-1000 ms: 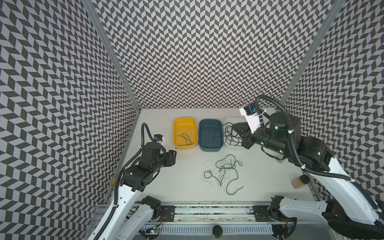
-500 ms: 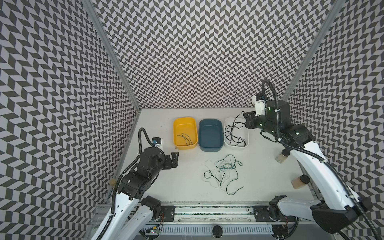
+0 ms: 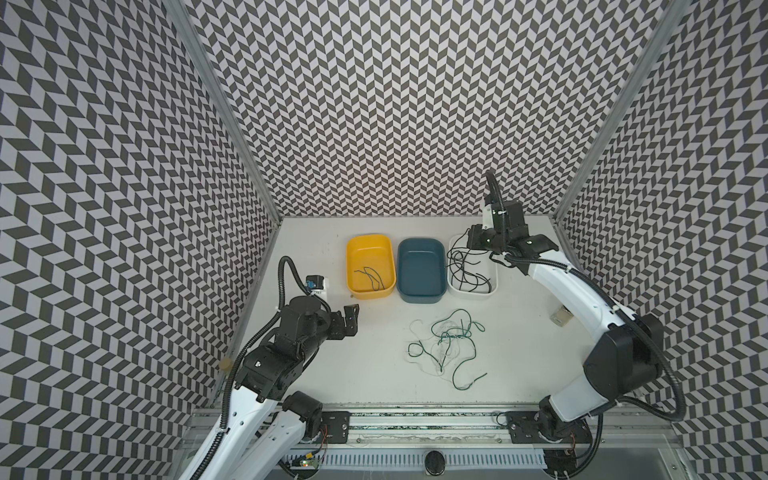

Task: Untangle the cables
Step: 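Lower the black wire into the white tray and open the right gripper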

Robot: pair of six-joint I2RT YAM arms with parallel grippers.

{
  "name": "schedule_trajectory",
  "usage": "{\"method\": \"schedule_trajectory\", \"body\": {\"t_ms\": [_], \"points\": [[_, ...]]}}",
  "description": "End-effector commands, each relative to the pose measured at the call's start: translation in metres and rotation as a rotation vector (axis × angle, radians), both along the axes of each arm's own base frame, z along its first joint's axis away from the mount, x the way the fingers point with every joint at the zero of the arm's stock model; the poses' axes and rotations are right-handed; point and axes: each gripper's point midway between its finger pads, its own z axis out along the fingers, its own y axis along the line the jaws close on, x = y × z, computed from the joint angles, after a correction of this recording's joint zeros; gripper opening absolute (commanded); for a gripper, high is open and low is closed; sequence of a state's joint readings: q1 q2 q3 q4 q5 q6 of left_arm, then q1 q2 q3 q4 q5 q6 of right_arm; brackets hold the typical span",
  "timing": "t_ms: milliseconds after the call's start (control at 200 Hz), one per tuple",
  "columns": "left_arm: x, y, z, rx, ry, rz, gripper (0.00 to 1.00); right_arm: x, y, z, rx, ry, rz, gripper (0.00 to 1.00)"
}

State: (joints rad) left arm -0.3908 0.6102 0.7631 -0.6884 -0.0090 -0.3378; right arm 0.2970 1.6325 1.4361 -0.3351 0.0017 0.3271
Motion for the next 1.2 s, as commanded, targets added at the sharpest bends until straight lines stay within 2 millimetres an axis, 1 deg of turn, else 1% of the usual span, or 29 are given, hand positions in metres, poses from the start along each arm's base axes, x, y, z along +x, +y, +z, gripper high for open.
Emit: {"method": "schedule_trajectory", "body": {"t_ms": [0, 140, 260, 335, 421, 566, 651, 781, 951, 1122, 1197], "points": [[0.002, 0.001, 0.000, 0.007, -0.013, 0.011, 1.00, 0.023, -0.010, -0.016, 0.009, -0.010, -0.069, 0.00], [0.003, 0.002, -0.001, 0.011, -0.009, 0.012, 1.00, 0.032, -0.022, -0.066, -0.007, 0.090, -0.135, 0.00], [0.003, 0.001, -0.002, 0.015, -0.006, 0.012, 1.00, 0.034, -0.029, -0.101, 0.000, 0.161, -0.163, 0.00], [0.004, 0.002, -0.003, 0.017, -0.004, 0.013, 1.00, 0.034, -0.037, -0.117, 0.010, 0.184, -0.197, 0.00], [0.004, 0.001, -0.003, 0.020, 0.000, 0.013, 1.00, 0.037, -0.039, -0.134, 0.032, 0.194, -0.193, 0.00], [0.005, 0.002, -0.005, 0.025, 0.004, 0.015, 1.00, 0.036, -0.046, -0.168, 0.005, 0.297, -0.217, 0.00], [0.006, 0.002, -0.006, 0.027, 0.008, 0.016, 1.00, 0.035, -0.051, -0.183, 0.008, 0.334, -0.236, 0.00], [0.006, 0.001, -0.008, 0.031, 0.015, 0.015, 1.00, 0.037, -0.062, -0.198, -0.004, 0.367, -0.262, 0.00], [0.007, 0.001, -0.008, 0.032, 0.016, 0.015, 1.00, 0.041, -0.069, -0.206, -0.048, 0.392, -0.273, 0.00], [0.007, 0.001, -0.009, 0.035, 0.020, 0.014, 1.00, 0.043, -0.068, -0.201, -0.038, 0.373, -0.268, 0.00], [0.007, 0.001, -0.009, 0.036, 0.021, 0.014, 1.00, 0.043, -0.068, -0.192, -0.021, 0.364, -0.267, 0.00]]}}
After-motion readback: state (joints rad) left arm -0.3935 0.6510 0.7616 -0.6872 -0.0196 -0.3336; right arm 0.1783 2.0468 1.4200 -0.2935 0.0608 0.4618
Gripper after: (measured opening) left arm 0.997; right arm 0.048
